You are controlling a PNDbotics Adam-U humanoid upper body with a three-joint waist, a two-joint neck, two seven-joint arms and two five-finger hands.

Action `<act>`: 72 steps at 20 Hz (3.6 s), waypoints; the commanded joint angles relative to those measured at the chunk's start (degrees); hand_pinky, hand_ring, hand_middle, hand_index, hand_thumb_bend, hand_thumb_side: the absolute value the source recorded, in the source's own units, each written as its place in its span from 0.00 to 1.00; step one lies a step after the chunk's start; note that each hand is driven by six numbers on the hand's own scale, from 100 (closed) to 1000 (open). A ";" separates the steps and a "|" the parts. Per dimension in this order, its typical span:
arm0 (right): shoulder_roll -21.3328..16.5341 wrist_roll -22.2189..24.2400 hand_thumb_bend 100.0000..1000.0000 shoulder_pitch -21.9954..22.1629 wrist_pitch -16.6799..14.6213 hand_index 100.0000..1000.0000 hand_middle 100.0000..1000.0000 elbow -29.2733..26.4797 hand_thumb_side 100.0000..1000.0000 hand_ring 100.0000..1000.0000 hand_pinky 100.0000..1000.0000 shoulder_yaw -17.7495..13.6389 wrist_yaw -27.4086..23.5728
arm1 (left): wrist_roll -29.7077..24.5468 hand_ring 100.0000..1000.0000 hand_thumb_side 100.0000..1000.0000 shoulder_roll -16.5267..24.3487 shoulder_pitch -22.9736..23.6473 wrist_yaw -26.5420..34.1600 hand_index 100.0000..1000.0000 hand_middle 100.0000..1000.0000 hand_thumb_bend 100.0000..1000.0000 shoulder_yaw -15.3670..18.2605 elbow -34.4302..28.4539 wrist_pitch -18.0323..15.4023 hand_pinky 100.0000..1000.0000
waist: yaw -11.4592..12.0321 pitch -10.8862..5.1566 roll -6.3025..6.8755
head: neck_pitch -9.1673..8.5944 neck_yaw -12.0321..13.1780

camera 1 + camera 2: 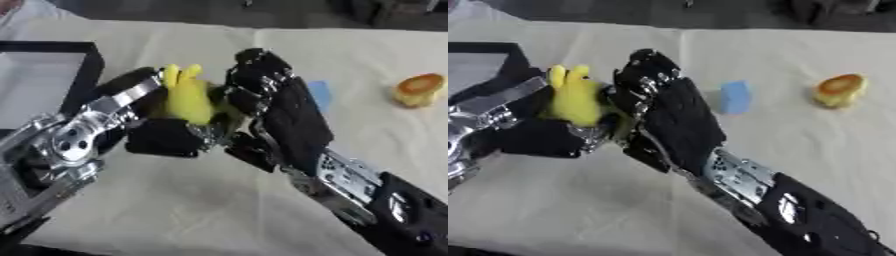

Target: Pick up the objects with one hand, pass them to the other hand, and then place them into the box on the other side of the table.

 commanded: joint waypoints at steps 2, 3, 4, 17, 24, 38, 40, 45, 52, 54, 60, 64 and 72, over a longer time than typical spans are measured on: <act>-1.05 1.47 0.42 -0.58 1.63 0.47 0.37 -0.92 0.00 0.51 0.61 -0.62 1.02 | 1.98 0.13 0.00 1.04 -0.51 -0.09 0.17 0.10 0.00 0.78 -1.33 0.07 0.62 | -0.08 -0.76 0.20 | -0.65 0.23; -1.12 2.02 0.50 -0.50 2.01 0.50 0.41 -0.92 0.00 0.54 0.62 -0.58 1.17 | 2.56 0.11 0.00 1.15 -0.43 -0.42 0.16 0.08 0.00 1.08 -1.53 0.07 0.60 | -0.10 -0.78 0.21 | -0.64 0.28; -1.25 2.69 0.52 -0.37 2.46 0.52 0.42 -0.92 0.00 0.55 0.63 -0.52 1.32 | 3.19 0.10 0.00 1.31 -0.33 -0.96 0.16 0.07 0.00 1.43 -1.70 0.07 0.60 | -0.13 -0.82 0.22 | -0.62 0.35; -3.07 9.10 0.27 0.50 3.38 0.72 0.69 -0.92 0.17 0.77 0.75 1.20 4.28 | 8.09 0.08 0.00 2.12 1.24 -1.45 0.16 0.05 0.00 3.33 0.93 0.07 0.55 | -0.71 -1.20 0.04 | -0.76 1.46; -4.24 13.18 0.17 1.02 4.14 0.85 0.85 -0.92 0.32 0.88 0.83 0.94 6.55 | 7.30 0.10 0.00 6.59 2.83 -3.16 0.16 0.05 0.00 4.59 1.26 0.07 0.54 | -1.12 -1.24 0.24 | -0.72 1.70; -5.67 8.23 0.24 1.27 5.06 0.85 0.84 -0.92 0.20 0.86 0.82 -0.44 6.97 | 7.13 0.09 0.00 17.28 9.50 0.23 0.16 0.06 0.00 12.95 2.55 0.07 0.55 | -1.78 -0.91 -0.05 | -1.13 3.62; -6.13 7.42 0.27 1.45 4.69 0.85 0.83 -0.92 0.16 0.86 0.82 -0.78 6.89 | 8.21 0.09 0.00 18.73 10.22 0.43 0.16 0.06 0.00 14.77 2.94 0.07 0.55 | -1.92 -0.83 -0.24 | -1.37 4.30; -7.17 5.01 0.27 2.42 3.96 0.84 0.82 -0.92 0.15 0.84 0.81 -2.29 6.16 | 10.66 0.09 0.03 21.22 11.32 -1.00 0.17 0.07 0.00 19.33 6.01 0.07 0.57 | -2.42 -0.50 -0.85 | -2.04 6.60; -8.94 0.27 0.26 4.75 3.82 0.81 0.79 -0.92 0.15 0.81 0.78 -5.89 1.98 | 12.03 0.12 0.10 20.22 11.39 -9.55 0.20 0.12 0.00 22.70 18.26 -4.73 0.60 | -4.48 0.33 -2.39 | -3.12 10.53; -9.83 -1.87 0.26 5.65 4.30 0.81 0.78 -0.92 0.14 0.81 0.77 -8.10 0.09 | 11.72 0.12 0.10 19.64 11.35 -11.83 0.21 0.12 0.00 23.40 22.29 -6.64 0.60 | -5.32 0.56 -2.80 | -3.41 11.53; -13.25 -7.79 0.22 9.08 8.67 0.79 0.75 -0.92 0.16 0.78 0.73 -16.49 -8.39 | 10.42 0.20 0.05 18.41 10.91 -19.01 0.32 0.21 0.00 25.60 32.04 -10.03 0.64 | -7.20 1.27 -3.53 | -4.14 14.40; -14.83 -10.23 0.21 10.37 10.92 0.79 0.75 -0.92 0.17 0.77 0.71 -21.02 -13.77 | 9.25 0.34 0.01 17.86 11.04 -23.71 0.47 0.35 0.00 26.35 36.57 -9.82 0.69 | -7.66 1.51 -3.72 | -4.56 15.75; -16.25 -13.67 0.20 11.91 13.62 0.78 0.74 -0.92 0.18 0.76 0.70 -27.09 -18.25 | 1.68 0.68 0.36 17.52 11.41 -35.90 0.85 0.65 0.75 27.20 40.77 -4.01 0.94 | -7.93 1.65 -3.68 | -5.06 17.04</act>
